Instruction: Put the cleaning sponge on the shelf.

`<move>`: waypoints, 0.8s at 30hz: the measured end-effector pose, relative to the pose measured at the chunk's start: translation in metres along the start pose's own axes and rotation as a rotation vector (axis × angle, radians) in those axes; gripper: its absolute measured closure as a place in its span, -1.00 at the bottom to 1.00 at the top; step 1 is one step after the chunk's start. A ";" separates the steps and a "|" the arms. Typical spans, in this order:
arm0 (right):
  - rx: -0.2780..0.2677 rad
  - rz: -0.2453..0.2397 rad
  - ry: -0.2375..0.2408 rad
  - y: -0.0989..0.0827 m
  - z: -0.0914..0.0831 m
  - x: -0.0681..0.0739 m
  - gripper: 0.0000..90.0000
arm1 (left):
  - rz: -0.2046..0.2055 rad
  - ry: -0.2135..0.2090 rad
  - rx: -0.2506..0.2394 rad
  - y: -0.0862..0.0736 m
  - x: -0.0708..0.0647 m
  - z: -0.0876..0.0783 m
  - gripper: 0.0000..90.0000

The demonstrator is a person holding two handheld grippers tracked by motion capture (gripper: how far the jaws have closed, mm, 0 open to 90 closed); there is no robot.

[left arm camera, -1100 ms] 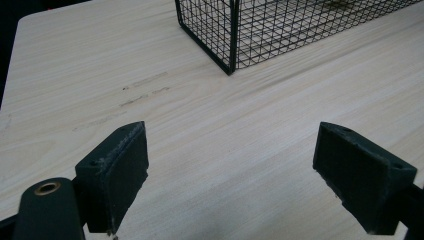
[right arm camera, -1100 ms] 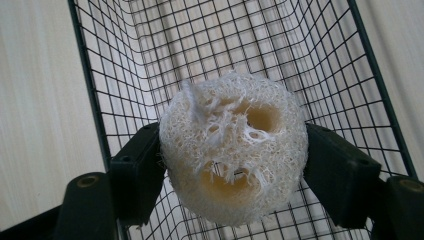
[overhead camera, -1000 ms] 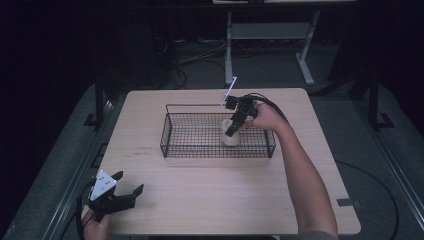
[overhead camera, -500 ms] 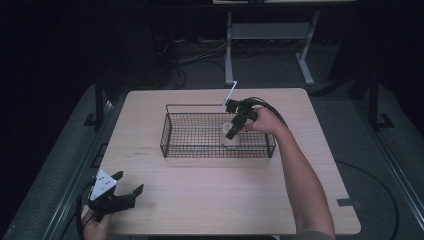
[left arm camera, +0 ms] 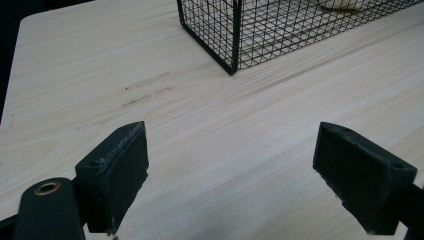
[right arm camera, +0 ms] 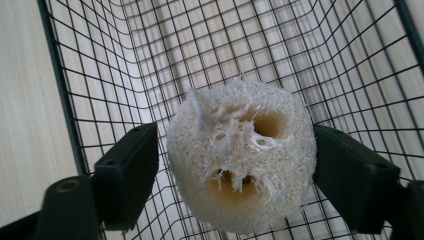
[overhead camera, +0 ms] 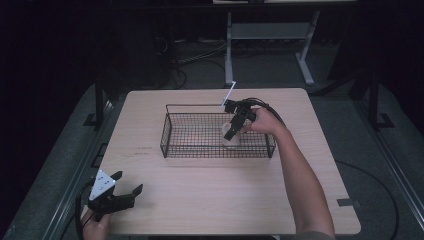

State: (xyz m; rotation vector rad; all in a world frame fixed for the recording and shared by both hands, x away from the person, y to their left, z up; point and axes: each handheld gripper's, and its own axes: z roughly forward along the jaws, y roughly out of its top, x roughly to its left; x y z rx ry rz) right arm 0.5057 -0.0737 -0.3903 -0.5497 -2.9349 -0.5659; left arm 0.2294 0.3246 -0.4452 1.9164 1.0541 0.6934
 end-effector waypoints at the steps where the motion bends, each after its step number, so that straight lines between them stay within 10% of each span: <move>1: -0.006 -0.004 0.000 0.000 -0.001 0.000 -0.57 | 0.001 0.000 0.001 0.000 0.000 0.000 -0.70; 24: -0.059 -0.055 -0.031 -0.007 -0.044 0.024 -0.58 | 0.001 0.001 -0.003 0.000 -0.002 -0.001 -0.70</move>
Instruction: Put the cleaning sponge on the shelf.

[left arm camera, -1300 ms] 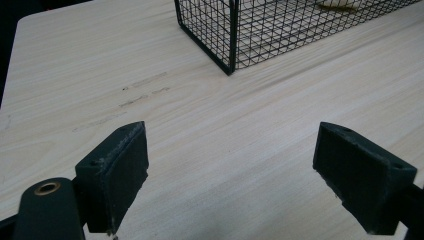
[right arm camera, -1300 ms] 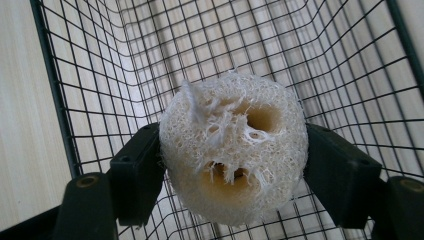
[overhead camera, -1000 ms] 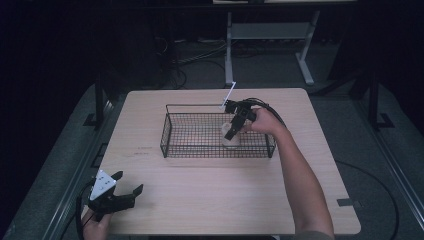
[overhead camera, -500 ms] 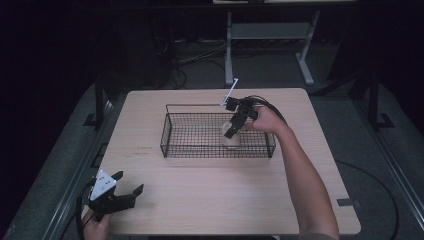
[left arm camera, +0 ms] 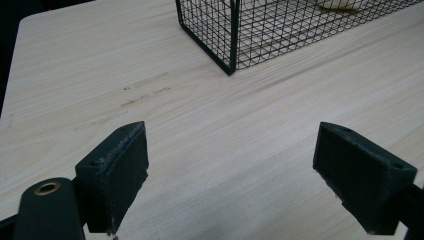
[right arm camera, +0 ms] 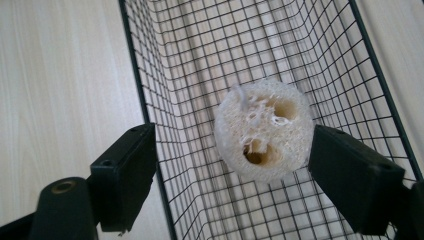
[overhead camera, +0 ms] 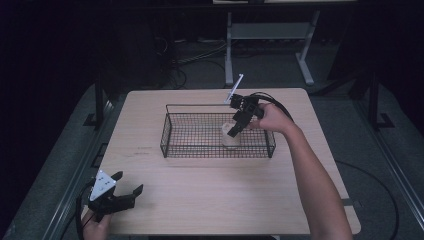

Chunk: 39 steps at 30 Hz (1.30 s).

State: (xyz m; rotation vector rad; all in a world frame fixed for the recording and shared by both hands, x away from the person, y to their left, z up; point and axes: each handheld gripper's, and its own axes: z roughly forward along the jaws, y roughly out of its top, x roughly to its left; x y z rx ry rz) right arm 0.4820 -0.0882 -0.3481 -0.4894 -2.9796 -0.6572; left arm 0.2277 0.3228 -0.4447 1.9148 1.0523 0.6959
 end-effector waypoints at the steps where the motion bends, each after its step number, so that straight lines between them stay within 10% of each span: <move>1: 0.005 -0.004 -0.003 0.000 -0.002 0.002 -0.58 | 0.000 0.000 0.000 0.000 0.000 0.000 -0.70; 39: -0.010 -0.075 0.012 -0.026 -0.009 0.049 -0.59 | 0.007 -0.009 0.002 0.001 -0.002 0.002 -0.70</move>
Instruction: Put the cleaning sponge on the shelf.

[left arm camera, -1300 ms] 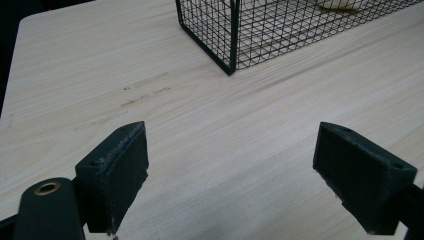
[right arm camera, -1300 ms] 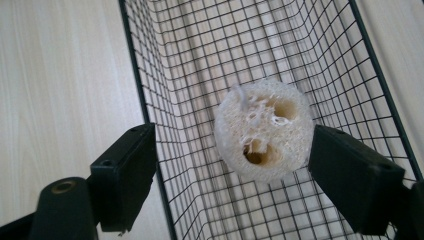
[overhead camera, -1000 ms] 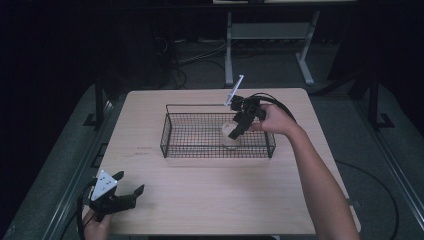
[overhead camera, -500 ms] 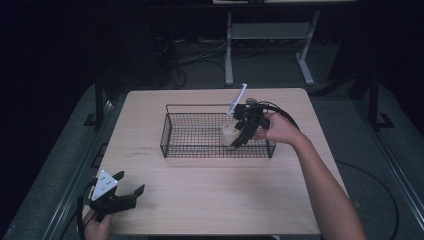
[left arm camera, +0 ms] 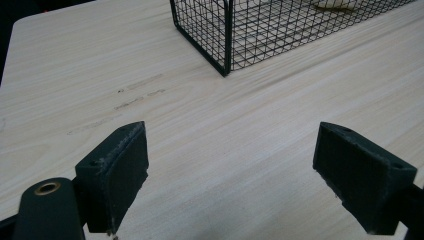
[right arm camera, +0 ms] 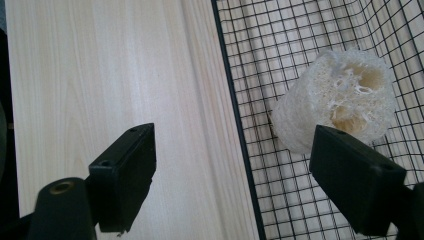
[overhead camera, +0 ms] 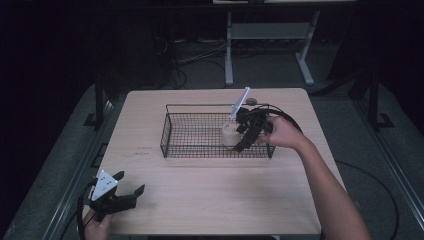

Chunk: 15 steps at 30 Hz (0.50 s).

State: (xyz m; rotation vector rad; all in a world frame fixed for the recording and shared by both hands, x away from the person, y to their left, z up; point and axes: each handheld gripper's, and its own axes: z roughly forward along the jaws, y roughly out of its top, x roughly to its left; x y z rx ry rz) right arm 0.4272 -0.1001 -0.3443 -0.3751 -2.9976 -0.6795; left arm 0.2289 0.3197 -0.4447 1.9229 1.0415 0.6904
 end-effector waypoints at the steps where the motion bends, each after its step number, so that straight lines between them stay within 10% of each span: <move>1: -0.003 -0.004 -0.003 0.000 -0.001 0.001 -0.59 | 0.000 0.001 0.000 0.000 0.000 0.000 -0.70; 15: -0.006 -0.024 -0.019 -0.008 -0.012 0.019 -0.59 | 0.001 -0.001 0.002 0.000 -0.001 0.000 -0.70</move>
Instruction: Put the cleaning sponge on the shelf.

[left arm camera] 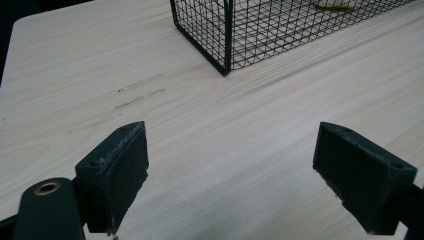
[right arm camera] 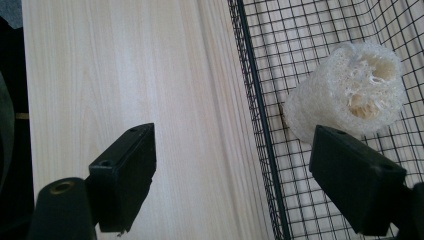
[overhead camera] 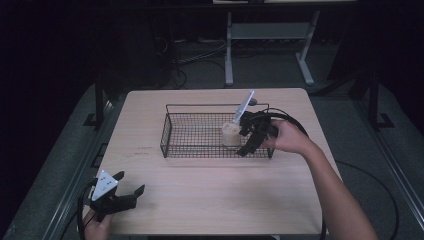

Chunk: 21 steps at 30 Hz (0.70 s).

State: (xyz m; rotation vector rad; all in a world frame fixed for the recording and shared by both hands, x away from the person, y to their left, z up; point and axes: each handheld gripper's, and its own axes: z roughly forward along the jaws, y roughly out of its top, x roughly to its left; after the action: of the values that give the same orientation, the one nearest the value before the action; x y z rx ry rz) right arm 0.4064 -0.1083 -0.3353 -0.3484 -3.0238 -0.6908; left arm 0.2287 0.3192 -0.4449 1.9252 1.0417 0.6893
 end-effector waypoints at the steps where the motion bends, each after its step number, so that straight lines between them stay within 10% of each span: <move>1: 0.000 -0.001 -0.002 -0.001 -0.001 0.001 -0.59 | 0.000 0.000 0.000 0.000 0.000 0.000 -0.70; 21: 0.007 0.006 -0.005 -0.022 0.001 0.015 -0.59 | 0.005 0.000 0.003 0.000 -0.001 0.000 -0.70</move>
State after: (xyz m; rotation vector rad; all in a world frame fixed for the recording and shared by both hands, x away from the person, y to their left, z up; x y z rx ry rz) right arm 0.3871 -0.1245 -0.3443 -0.3597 -3.0280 -0.6793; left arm 0.2284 0.3183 -0.4451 1.9311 1.0385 0.6907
